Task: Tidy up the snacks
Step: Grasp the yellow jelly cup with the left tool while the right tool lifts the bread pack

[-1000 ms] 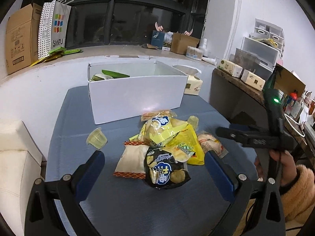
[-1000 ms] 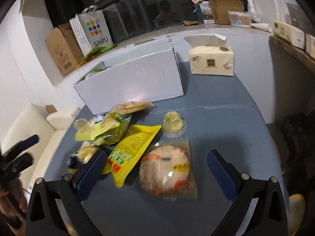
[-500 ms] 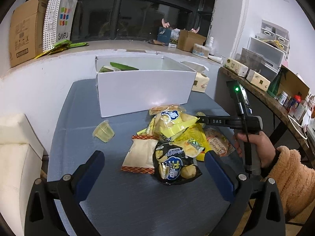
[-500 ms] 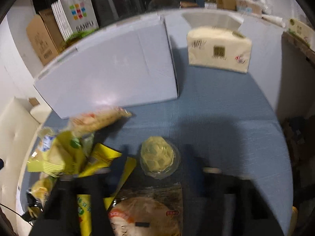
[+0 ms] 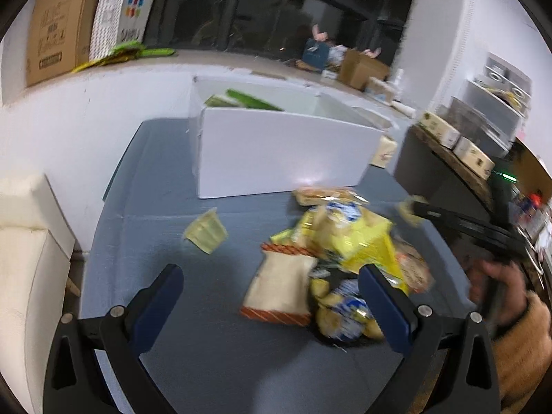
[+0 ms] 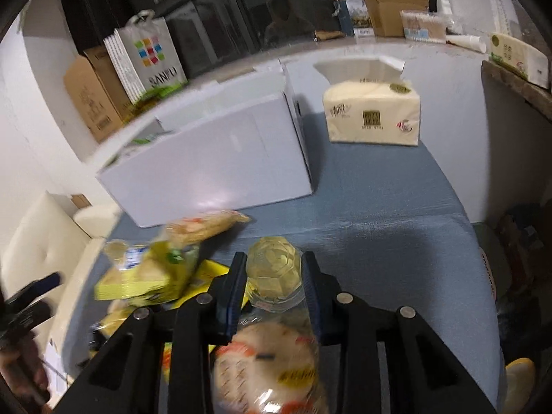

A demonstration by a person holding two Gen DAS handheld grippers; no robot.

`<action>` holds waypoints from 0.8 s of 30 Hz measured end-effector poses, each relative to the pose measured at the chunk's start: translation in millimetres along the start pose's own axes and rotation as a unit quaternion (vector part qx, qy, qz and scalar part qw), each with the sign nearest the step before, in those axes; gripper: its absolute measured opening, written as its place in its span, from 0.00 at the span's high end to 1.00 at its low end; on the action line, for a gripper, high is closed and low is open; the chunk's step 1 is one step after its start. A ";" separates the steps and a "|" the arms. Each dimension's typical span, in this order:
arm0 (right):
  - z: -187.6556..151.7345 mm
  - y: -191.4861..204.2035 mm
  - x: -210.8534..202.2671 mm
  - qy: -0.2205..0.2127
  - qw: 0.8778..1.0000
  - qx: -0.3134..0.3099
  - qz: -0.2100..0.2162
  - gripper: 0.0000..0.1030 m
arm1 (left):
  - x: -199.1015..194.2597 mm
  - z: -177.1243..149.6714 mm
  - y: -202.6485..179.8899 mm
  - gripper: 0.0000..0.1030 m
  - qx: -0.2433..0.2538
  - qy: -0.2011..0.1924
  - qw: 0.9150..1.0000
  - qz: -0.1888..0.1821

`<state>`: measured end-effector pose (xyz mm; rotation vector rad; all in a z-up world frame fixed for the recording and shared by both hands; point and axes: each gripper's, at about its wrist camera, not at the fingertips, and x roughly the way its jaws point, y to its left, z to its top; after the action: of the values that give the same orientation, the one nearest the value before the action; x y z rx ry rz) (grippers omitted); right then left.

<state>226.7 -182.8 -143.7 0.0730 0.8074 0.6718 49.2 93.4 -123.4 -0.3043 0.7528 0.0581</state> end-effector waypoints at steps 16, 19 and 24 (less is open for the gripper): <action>-25.6 -7.2 -67.5 -0.056 0.998 0.025 -0.004 0.66 | 95.2 32.2 36.7 0.52 0.026 0.076 0.993 0.081; -26.6 -6.6 -68.7 -0.058 0.998 0.026 -0.001 0.66 | 88.7 31.6 38.9 0.62 0.014 0.065 0.995 0.070; -24.0 3.9 -68.6 -0.062 0.998 0.011 0.006 0.66 | 59.0 31.4 32.9 0.68 0.026 0.023 0.997 0.066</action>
<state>173.9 -224.0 -115.2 0.1378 0.6962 0.6632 107.9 130.7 -150.3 -0.2060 0.8177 0.1568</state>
